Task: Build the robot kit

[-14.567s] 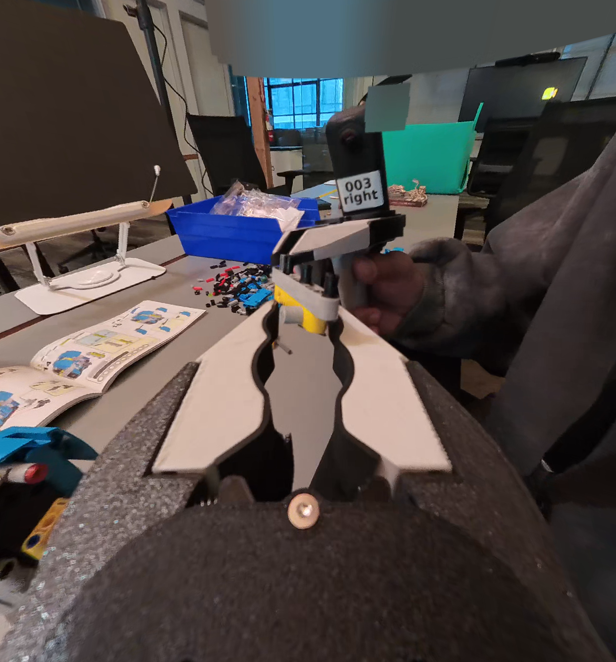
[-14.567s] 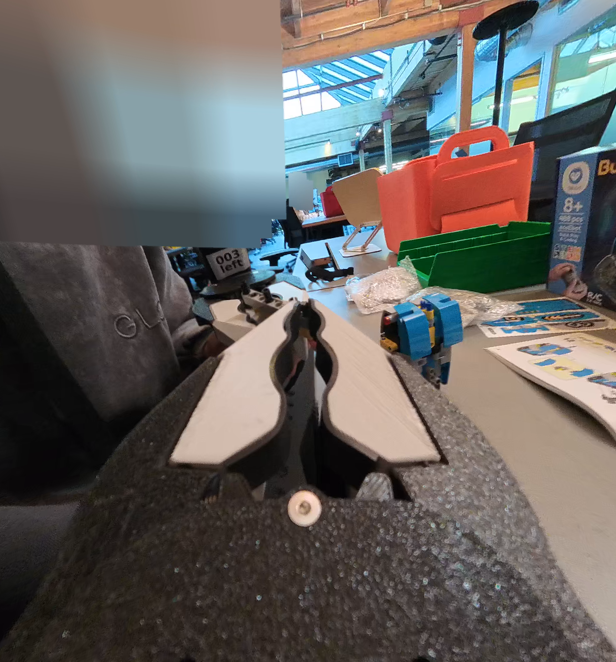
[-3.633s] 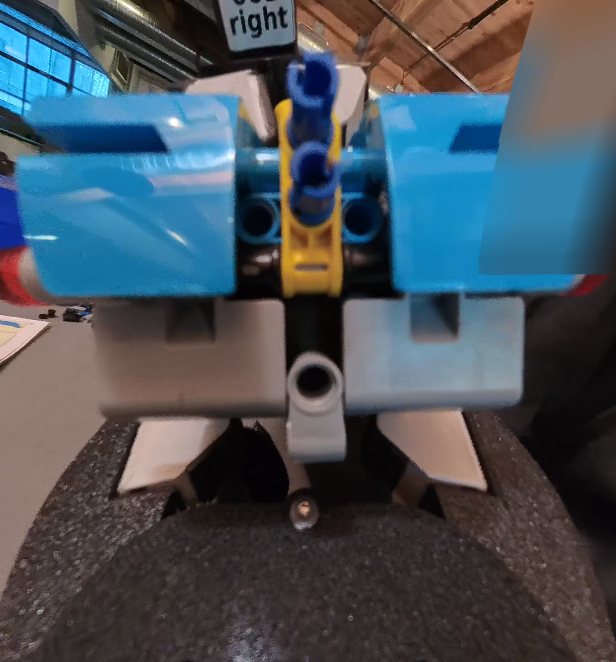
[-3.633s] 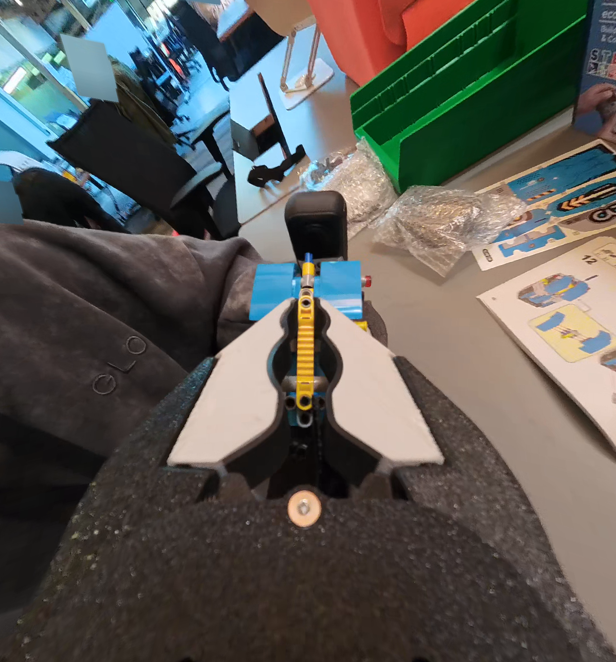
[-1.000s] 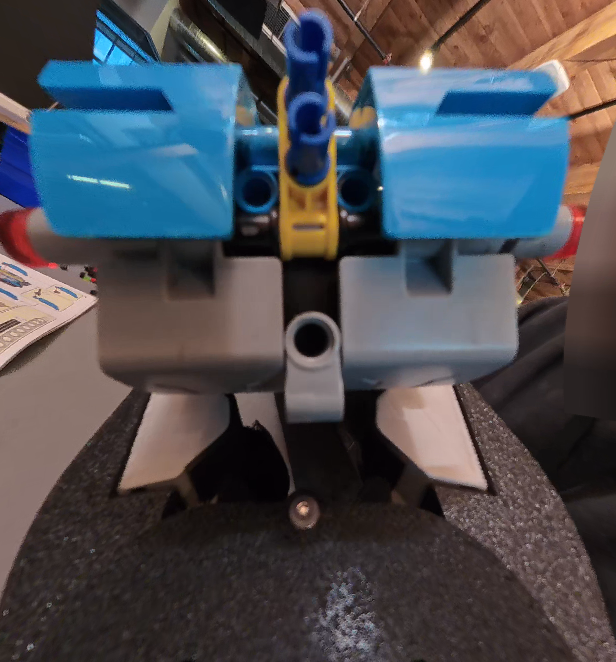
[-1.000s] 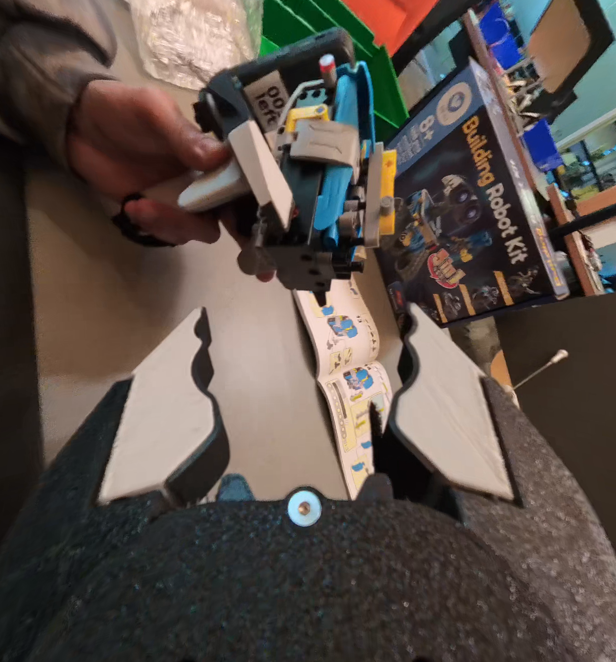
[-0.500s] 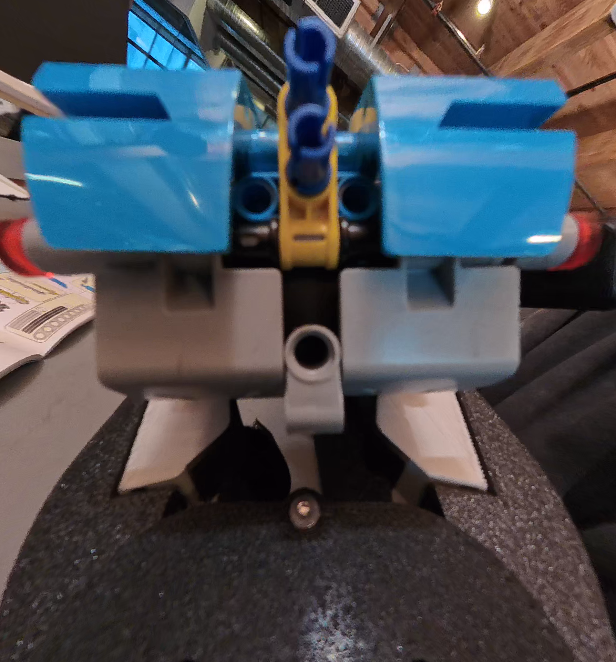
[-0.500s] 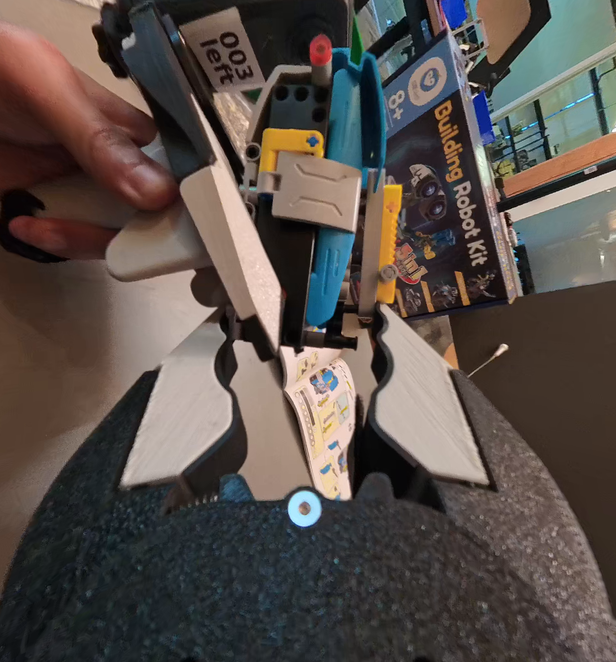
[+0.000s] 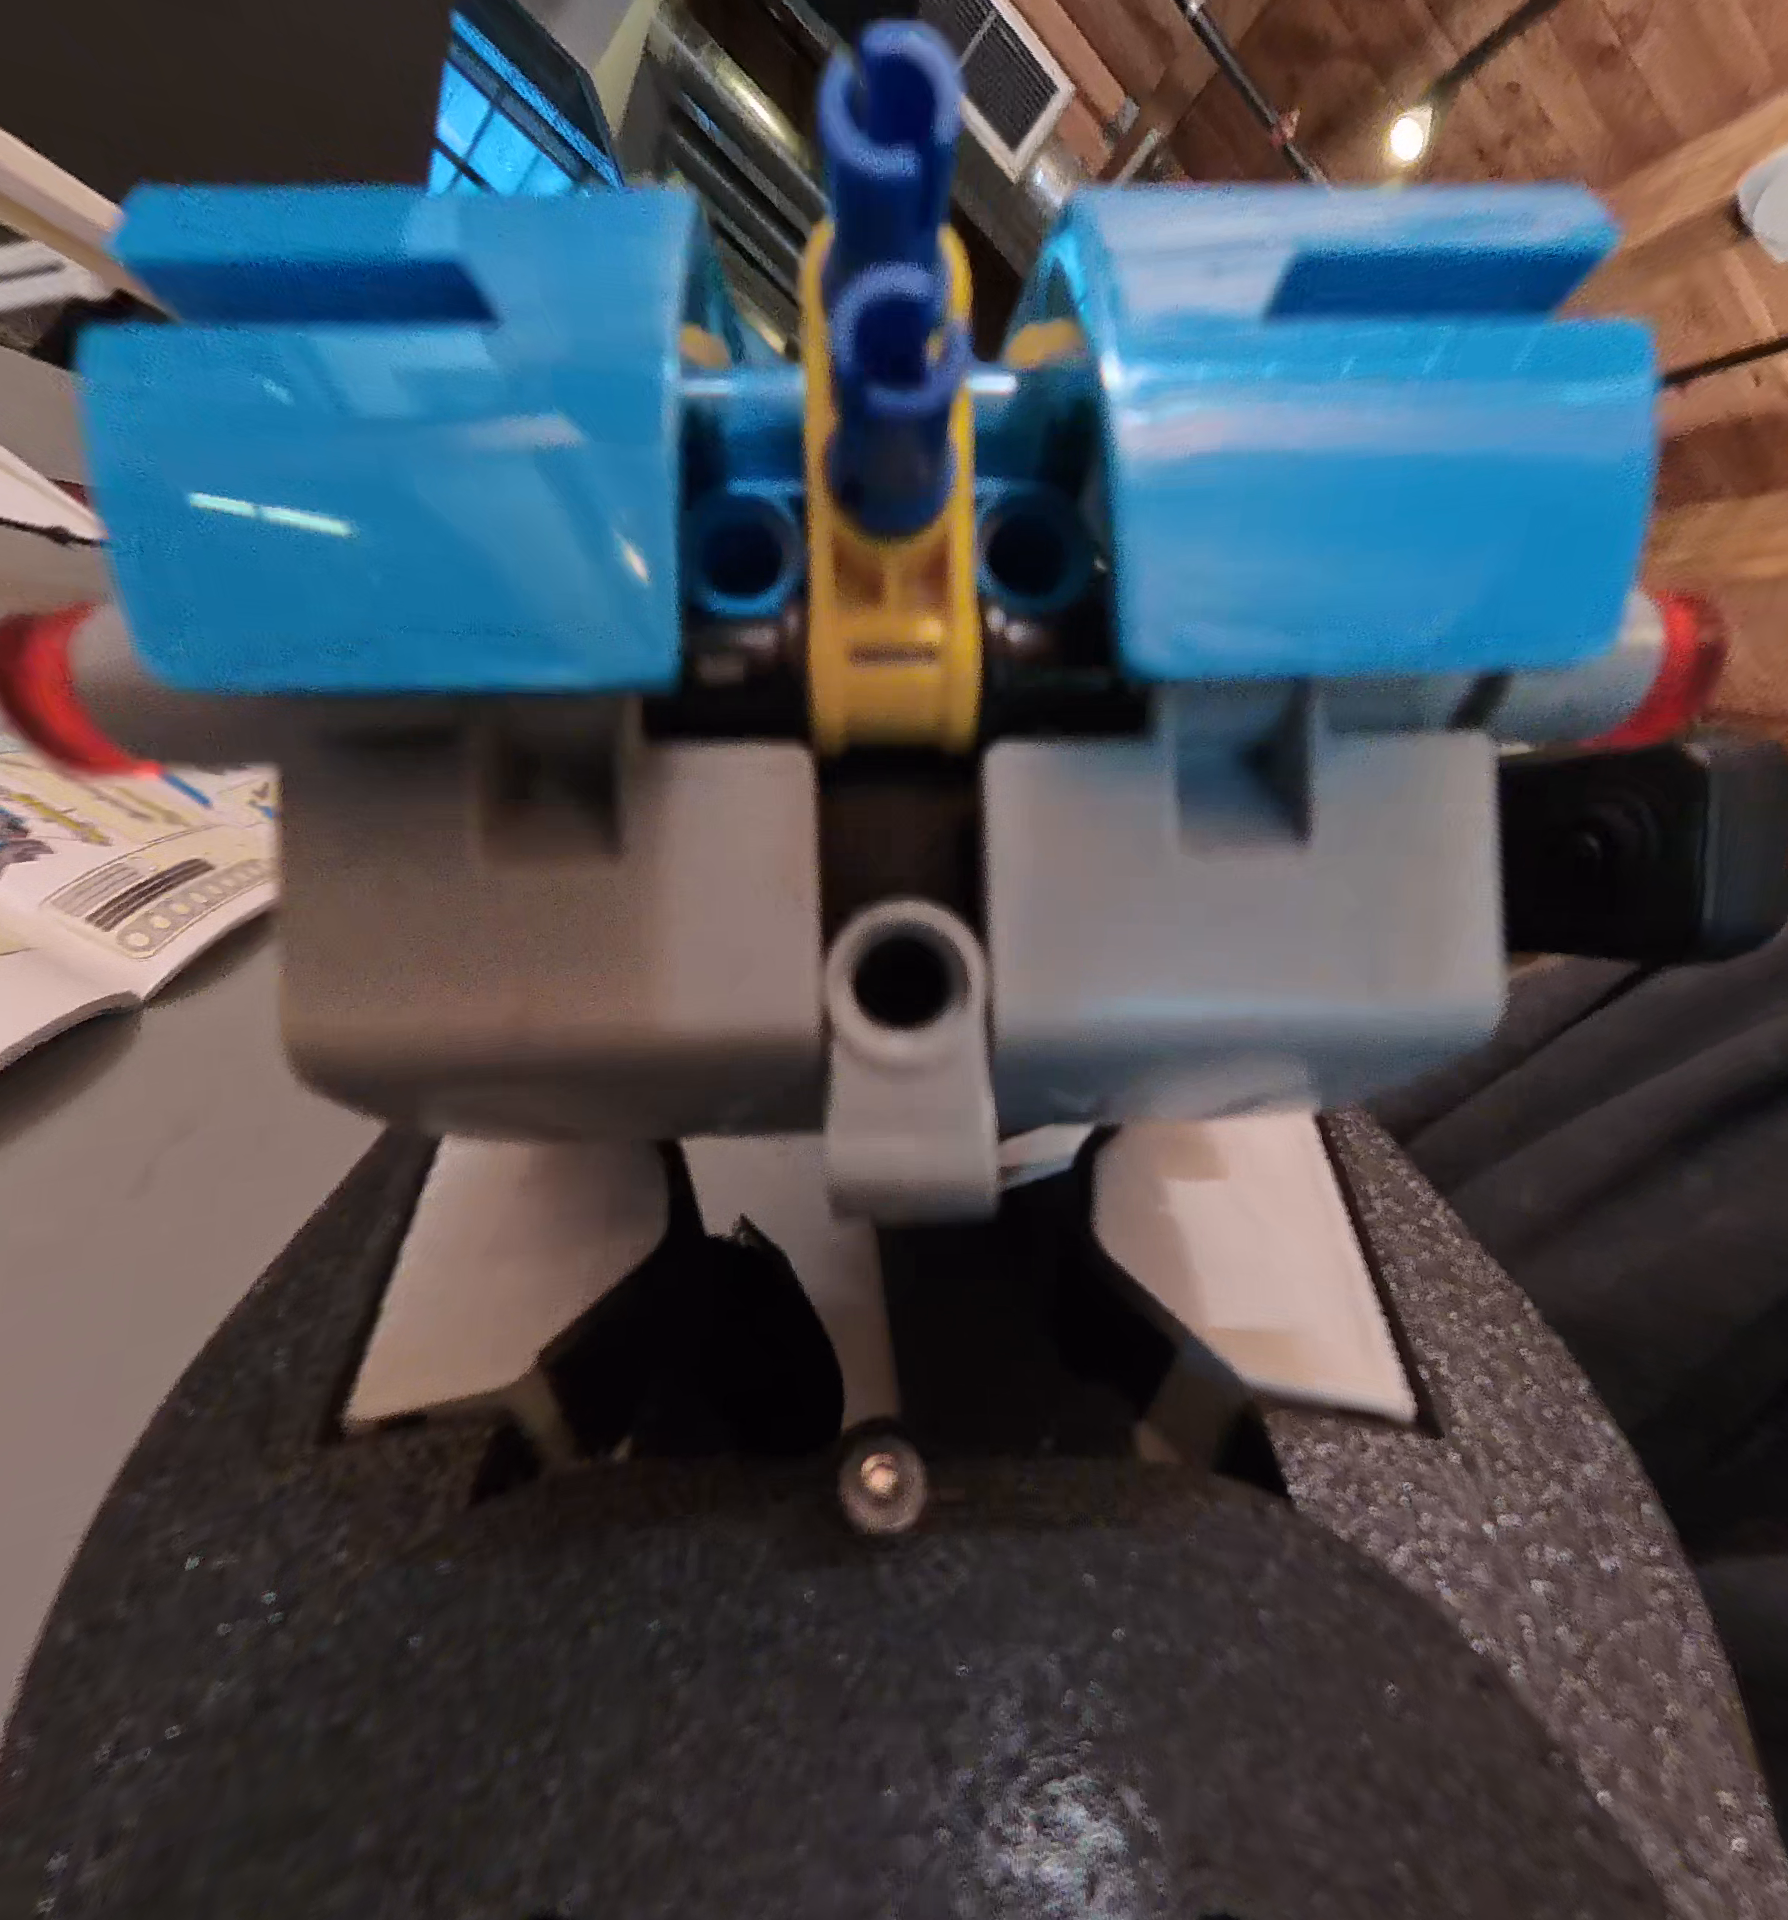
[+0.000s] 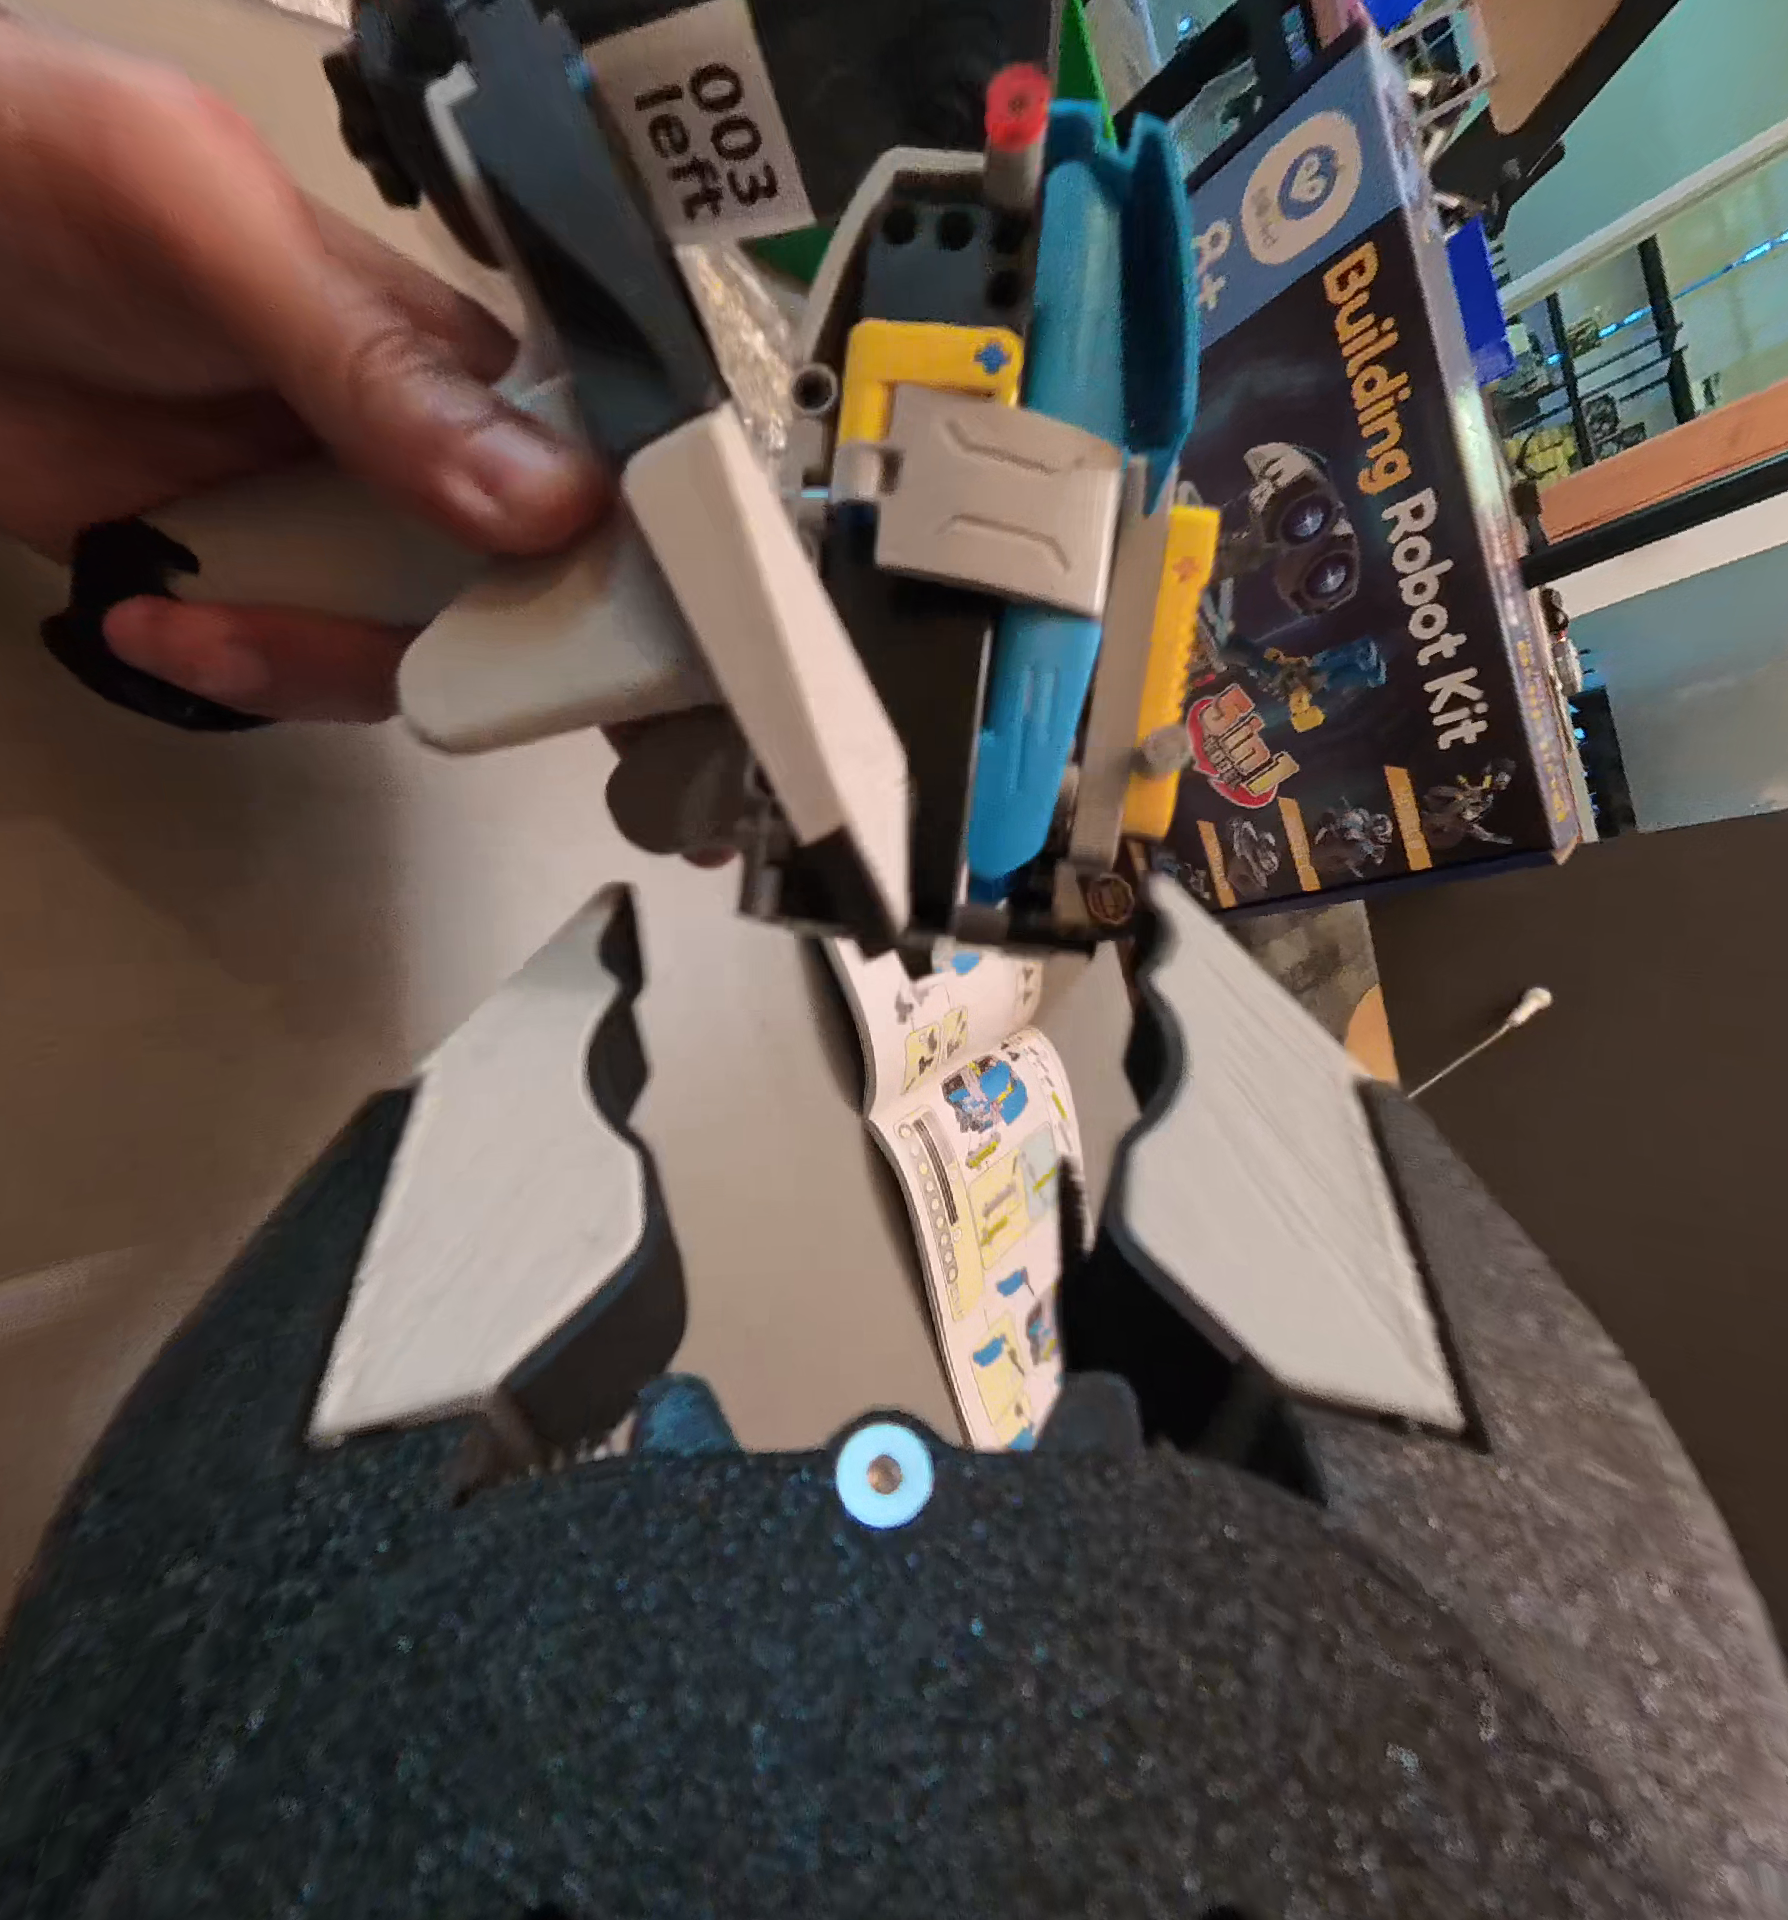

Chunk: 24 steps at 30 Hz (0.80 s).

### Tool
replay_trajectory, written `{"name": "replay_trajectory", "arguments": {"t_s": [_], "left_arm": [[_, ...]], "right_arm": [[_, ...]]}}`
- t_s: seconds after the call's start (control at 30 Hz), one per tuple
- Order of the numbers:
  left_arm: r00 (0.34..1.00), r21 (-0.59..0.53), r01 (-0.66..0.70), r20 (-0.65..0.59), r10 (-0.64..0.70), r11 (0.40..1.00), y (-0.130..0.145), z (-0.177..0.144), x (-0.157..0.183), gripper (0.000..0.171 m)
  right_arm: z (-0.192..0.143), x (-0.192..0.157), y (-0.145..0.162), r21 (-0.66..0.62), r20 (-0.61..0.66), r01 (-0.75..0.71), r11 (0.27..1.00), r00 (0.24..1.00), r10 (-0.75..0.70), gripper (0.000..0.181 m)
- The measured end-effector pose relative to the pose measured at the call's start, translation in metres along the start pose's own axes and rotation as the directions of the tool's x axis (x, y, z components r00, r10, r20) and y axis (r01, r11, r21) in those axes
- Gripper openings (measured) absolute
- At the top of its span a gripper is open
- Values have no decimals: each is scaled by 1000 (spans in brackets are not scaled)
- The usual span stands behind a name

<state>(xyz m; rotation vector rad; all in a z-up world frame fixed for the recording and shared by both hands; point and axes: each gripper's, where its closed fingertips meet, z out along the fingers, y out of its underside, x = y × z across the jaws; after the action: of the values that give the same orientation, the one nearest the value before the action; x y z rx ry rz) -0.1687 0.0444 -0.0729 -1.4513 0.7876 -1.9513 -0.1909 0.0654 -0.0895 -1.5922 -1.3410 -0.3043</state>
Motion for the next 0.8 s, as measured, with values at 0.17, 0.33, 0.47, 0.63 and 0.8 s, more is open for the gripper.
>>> {"name": "replay_trajectory", "arguments": {"t_s": [0.17, 0.33, 0.47, 0.63, 0.8], "left_arm": [[997, -53, -33, 62, 36, 998, 4, -3, -13, 77], [995, -126, -92, 31, 97, 988, 18, 7, 1, 77], [988, -181, -139, 39, 148, 974, 24, 9, 4, 77], [991, -133, -133, -10, 133, 982, 14, 6, 12, 82], [999, -91, -34, -43, 31, 995, 10, 5, 7, 91]], "right_arm": [[-8, -11, -10, 43, 81, -14, 999, 997, 10, 115], [7, -7, -6, 40, 102, -46, 998, 994, 42, 114], [6, -2, -11, 88, 8, -18, 996, 1000, 18, 97], [-1, 4, -5, 108, -55, -22, 994, 998, 28, 93], [-3, 9, 8, 79, -22, -106, 991, 994, 108, 90]]}}
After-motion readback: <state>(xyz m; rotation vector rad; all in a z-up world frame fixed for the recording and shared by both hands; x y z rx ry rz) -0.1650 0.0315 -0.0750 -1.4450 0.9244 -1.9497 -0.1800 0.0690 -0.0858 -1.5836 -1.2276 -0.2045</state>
